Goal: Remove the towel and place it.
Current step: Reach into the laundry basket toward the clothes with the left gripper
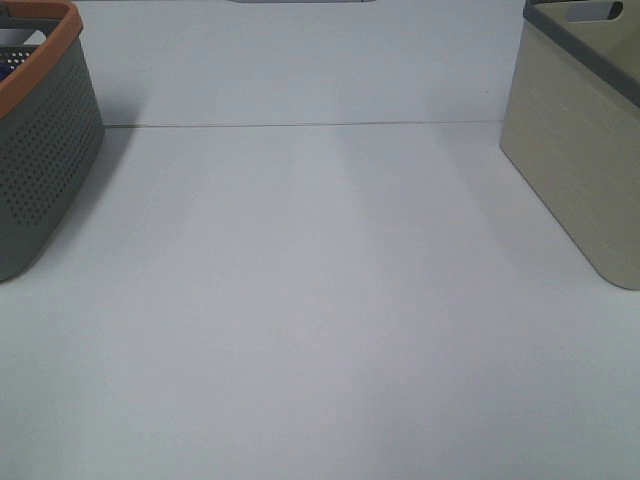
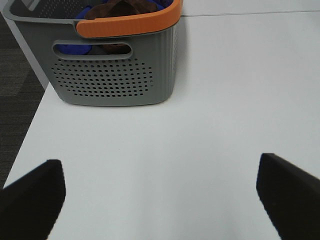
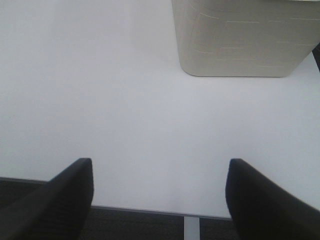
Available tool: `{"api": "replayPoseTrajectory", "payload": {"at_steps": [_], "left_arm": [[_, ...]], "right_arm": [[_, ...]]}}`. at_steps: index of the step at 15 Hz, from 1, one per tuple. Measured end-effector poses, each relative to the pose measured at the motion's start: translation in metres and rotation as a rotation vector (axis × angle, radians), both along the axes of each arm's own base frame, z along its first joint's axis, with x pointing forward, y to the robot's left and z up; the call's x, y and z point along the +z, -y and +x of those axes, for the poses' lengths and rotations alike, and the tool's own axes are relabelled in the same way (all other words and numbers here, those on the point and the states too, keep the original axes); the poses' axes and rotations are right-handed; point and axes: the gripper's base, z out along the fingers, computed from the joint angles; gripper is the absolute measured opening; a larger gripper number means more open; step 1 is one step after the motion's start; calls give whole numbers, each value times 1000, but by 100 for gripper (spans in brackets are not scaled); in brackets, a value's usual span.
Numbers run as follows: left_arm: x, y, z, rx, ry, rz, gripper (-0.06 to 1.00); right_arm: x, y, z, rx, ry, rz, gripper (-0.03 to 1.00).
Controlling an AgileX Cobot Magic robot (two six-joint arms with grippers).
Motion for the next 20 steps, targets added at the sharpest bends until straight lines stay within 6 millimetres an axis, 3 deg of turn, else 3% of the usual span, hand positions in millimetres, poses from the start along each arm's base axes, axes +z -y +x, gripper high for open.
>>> {"api": "replayPoseTrajectory", "payload": {"at_steps": [20], "left_arm": [[0,0,0,0,0,0,99]], "right_arm": [[0,0,0,0,0,0,65]]}}
